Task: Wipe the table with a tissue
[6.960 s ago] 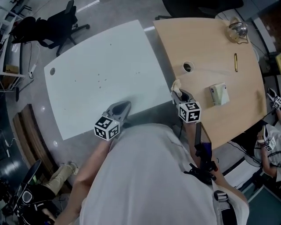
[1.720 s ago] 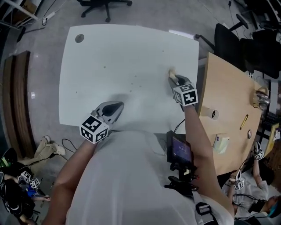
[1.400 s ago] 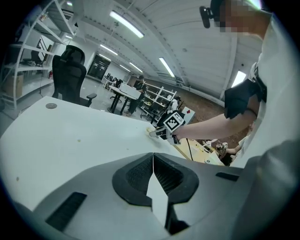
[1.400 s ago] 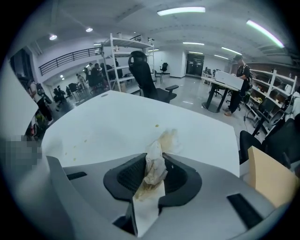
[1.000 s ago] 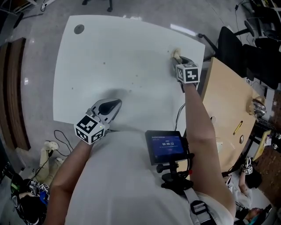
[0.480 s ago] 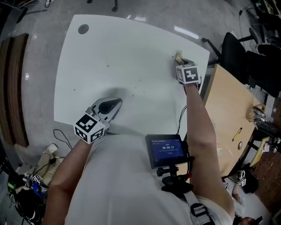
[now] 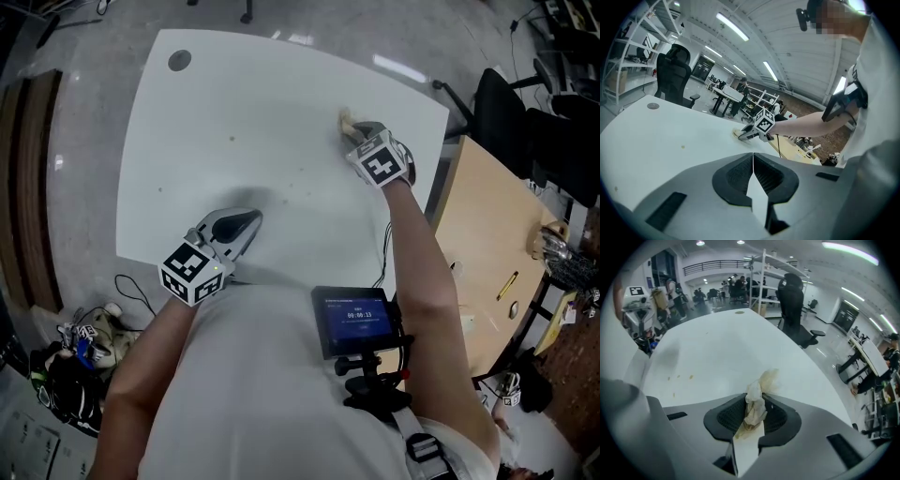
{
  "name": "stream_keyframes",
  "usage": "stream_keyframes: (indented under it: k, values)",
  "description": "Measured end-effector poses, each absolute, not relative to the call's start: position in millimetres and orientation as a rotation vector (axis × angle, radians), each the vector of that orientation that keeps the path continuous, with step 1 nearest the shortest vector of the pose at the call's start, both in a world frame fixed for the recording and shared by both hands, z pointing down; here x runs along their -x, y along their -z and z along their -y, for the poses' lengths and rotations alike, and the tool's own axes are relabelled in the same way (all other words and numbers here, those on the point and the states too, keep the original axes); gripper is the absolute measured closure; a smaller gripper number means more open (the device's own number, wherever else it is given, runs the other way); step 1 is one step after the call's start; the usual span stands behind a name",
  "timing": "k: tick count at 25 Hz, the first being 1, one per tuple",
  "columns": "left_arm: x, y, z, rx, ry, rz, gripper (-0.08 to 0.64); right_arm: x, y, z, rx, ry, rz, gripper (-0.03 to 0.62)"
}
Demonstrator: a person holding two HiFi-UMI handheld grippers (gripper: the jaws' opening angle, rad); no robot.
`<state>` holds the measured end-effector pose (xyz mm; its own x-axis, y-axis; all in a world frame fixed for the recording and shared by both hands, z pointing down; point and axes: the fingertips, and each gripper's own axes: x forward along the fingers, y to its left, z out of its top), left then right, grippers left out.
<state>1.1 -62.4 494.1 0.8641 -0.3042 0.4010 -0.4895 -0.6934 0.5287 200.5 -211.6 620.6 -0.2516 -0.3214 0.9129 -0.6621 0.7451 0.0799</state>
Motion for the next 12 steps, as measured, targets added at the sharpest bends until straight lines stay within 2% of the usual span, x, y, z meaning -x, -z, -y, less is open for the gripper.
stream_keyframes:
  k: [5, 12]
  values:
    - [-3.2, -494.7, 58.0, -2.391, -0.384, 0.561, 0.552, -189.3, -622.6, 185.5, -0.64, -0.369, 1.91, 0.503]
    - [-1.0, -494.4, 53.8, -2.387, -0.376, 0.582, 0.552, -263.7, -620.0, 197.9, -0.941, -0.44, 1.755, 0.503]
